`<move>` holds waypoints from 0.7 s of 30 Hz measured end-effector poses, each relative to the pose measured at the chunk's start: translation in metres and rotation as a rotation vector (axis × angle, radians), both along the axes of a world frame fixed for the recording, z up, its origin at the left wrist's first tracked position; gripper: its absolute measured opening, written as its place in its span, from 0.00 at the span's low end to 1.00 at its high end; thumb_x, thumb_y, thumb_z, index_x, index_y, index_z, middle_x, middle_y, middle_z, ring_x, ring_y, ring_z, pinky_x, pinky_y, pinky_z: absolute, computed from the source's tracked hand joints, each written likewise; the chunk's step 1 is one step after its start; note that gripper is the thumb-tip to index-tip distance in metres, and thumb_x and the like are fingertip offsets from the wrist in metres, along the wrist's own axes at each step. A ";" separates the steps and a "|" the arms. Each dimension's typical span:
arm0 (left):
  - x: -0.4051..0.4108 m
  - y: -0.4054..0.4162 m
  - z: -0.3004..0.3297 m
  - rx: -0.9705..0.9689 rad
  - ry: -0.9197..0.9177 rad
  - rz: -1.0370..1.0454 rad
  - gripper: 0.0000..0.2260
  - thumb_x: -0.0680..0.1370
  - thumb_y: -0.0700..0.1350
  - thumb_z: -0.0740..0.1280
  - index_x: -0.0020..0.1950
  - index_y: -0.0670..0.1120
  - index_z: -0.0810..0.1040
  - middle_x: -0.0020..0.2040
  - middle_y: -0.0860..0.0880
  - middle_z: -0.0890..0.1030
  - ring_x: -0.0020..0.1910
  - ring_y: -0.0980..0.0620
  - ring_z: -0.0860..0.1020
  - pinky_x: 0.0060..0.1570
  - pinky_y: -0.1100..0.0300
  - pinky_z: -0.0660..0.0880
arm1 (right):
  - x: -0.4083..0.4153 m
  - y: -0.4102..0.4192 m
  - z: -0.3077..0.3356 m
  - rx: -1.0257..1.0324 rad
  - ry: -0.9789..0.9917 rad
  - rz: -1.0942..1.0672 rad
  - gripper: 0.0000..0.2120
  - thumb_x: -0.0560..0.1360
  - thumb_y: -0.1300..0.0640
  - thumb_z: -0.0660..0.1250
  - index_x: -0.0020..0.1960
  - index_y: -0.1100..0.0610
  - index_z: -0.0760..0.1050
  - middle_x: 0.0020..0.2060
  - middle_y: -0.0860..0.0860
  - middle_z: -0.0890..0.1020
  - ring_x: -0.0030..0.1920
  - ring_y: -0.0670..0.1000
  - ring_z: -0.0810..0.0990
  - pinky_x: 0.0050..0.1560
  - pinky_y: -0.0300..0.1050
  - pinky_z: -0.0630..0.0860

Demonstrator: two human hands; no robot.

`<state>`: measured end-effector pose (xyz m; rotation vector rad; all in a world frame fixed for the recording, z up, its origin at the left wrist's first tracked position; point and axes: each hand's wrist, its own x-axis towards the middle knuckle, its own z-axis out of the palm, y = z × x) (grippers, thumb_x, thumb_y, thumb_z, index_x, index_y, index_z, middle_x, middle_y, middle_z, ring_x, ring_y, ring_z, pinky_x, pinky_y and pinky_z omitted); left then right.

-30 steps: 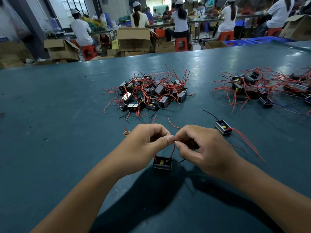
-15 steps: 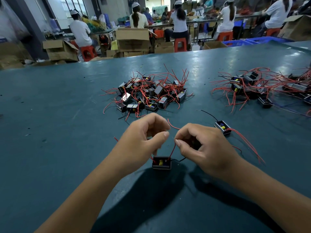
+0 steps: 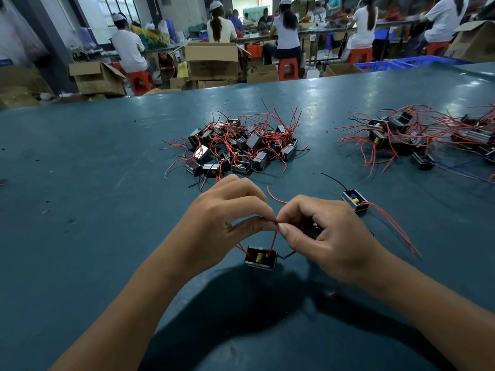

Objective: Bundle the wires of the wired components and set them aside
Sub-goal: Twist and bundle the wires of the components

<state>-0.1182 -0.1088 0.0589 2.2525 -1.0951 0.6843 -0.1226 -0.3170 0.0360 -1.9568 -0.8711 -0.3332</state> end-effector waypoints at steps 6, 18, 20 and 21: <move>-0.003 -0.004 0.000 -0.001 0.052 0.009 0.08 0.79 0.45 0.69 0.44 0.42 0.82 0.42 0.50 0.77 0.41 0.52 0.72 0.43 0.62 0.70 | -0.001 0.000 0.002 -0.036 -0.081 -0.020 0.01 0.74 0.62 0.69 0.43 0.58 0.78 0.31 0.37 0.73 0.31 0.37 0.72 0.35 0.25 0.64; -0.012 -0.024 -0.013 -0.128 0.363 0.132 0.10 0.83 0.45 0.61 0.43 0.45 0.71 0.36 0.58 0.67 0.35 0.60 0.67 0.36 0.70 0.63 | 0.005 0.001 -0.006 0.021 -0.059 -0.056 0.02 0.74 0.62 0.68 0.43 0.57 0.77 0.30 0.40 0.74 0.31 0.40 0.73 0.36 0.27 0.66; -0.012 -0.025 -0.014 -0.189 0.472 0.121 0.11 0.84 0.46 0.61 0.43 0.44 0.71 0.34 0.58 0.68 0.33 0.60 0.66 0.35 0.68 0.64 | 0.005 0.002 -0.007 0.027 -0.047 -0.057 0.02 0.74 0.62 0.69 0.42 0.57 0.77 0.30 0.39 0.74 0.31 0.40 0.73 0.36 0.27 0.65; -0.013 -0.025 -0.014 -0.221 0.530 0.103 0.12 0.84 0.47 0.60 0.43 0.42 0.71 0.33 0.58 0.68 0.33 0.59 0.65 0.34 0.67 0.63 | 0.005 0.002 -0.007 0.029 -0.044 -0.057 0.03 0.74 0.62 0.69 0.42 0.57 0.77 0.29 0.39 0.74 0.31 0.40 0.73 0.36 0.26 0.65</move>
